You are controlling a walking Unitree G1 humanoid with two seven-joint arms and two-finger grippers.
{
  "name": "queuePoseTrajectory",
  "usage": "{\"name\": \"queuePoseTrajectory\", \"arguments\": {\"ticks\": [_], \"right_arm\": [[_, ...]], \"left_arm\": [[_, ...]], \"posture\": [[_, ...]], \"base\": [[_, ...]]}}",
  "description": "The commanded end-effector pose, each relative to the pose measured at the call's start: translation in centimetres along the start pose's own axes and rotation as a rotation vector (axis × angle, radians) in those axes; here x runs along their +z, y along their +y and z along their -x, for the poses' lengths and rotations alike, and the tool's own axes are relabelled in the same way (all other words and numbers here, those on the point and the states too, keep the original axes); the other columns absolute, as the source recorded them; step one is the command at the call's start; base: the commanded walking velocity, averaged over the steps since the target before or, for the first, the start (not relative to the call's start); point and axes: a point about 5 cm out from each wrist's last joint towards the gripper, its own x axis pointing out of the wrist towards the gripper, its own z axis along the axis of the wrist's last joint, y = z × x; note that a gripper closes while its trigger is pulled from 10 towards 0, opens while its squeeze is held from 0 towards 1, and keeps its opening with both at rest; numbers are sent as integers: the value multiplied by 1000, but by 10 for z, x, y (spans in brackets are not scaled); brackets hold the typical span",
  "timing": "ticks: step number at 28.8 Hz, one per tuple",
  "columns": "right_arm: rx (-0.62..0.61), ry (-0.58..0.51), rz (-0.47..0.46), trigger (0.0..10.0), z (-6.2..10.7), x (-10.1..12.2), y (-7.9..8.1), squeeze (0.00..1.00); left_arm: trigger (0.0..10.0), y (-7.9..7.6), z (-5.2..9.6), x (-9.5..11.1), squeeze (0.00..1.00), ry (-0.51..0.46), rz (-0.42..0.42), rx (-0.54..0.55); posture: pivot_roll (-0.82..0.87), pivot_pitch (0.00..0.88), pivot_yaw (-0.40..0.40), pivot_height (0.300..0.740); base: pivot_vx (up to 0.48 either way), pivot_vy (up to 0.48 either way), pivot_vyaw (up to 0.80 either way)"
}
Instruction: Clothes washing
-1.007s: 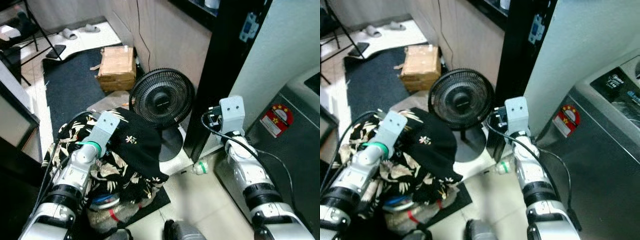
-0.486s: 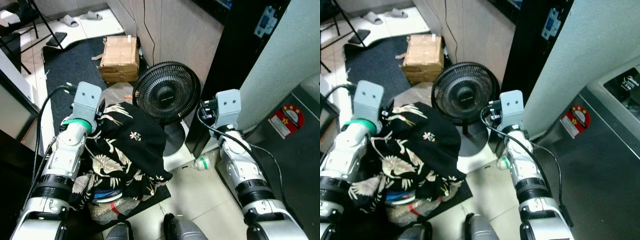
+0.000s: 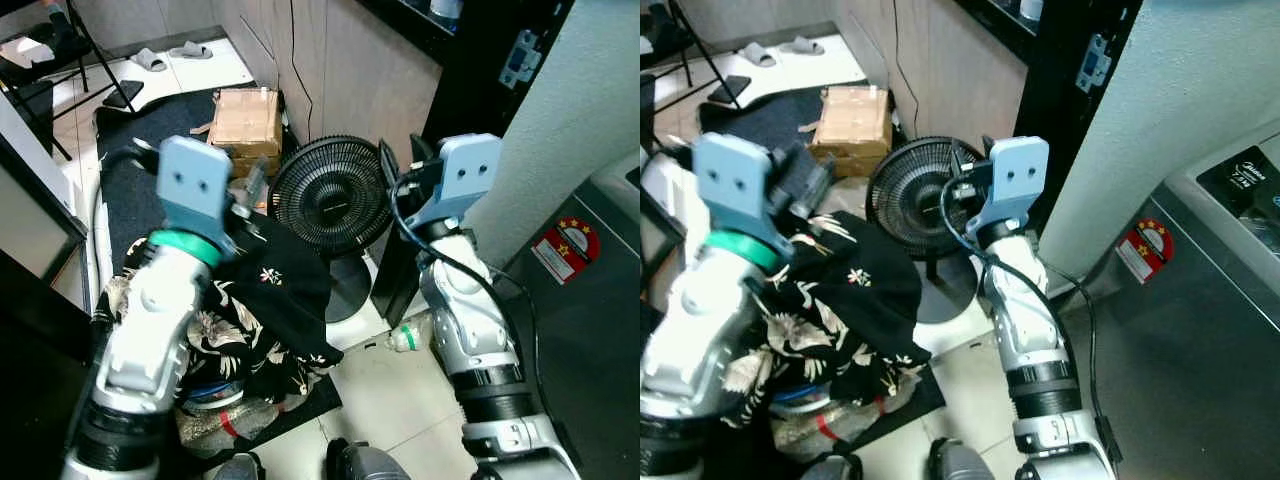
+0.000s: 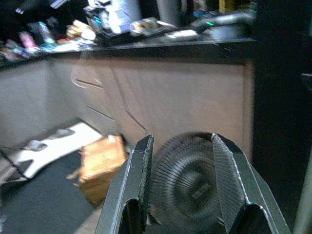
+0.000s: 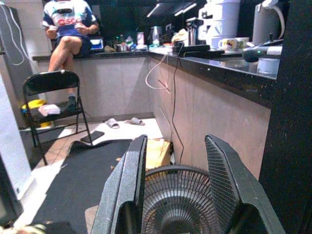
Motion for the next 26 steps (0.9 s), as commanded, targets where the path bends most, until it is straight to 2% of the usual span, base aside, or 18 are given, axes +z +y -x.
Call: {"name": "queuePoseTrajectory", "arguments": {"ticks": [1, 5, 9, 26], "right_arm": [[2, 17, 0, 10000, 3, -2, 0, 0], [-2, 47, 4, 10000, 4, -5, -6, 0], [-4, 62, 2, 10000, 2, -3, -6, 0], [19, 90, -5, 10000, 6, -4, 0, 0]], "left_arm": [[10000, 0, 2, -3, 0, 18, 2, 16], [10000, -3, -3, -4, 0, 33, 33, 42], [10000, 5, -2, -7, 0, 61, 44, 93], [10000, -2, 2, -15, 0, 101, 83, 111]], "posture": [[12, 24, 34, 740], [11, 19, 11, 740], [9, 20, 0, 740], [-10, 34, -7, 740]], "base": [[0, 0, 0], [0, 0, 0], [0, 0, 0], [0, 0, 0]]}}
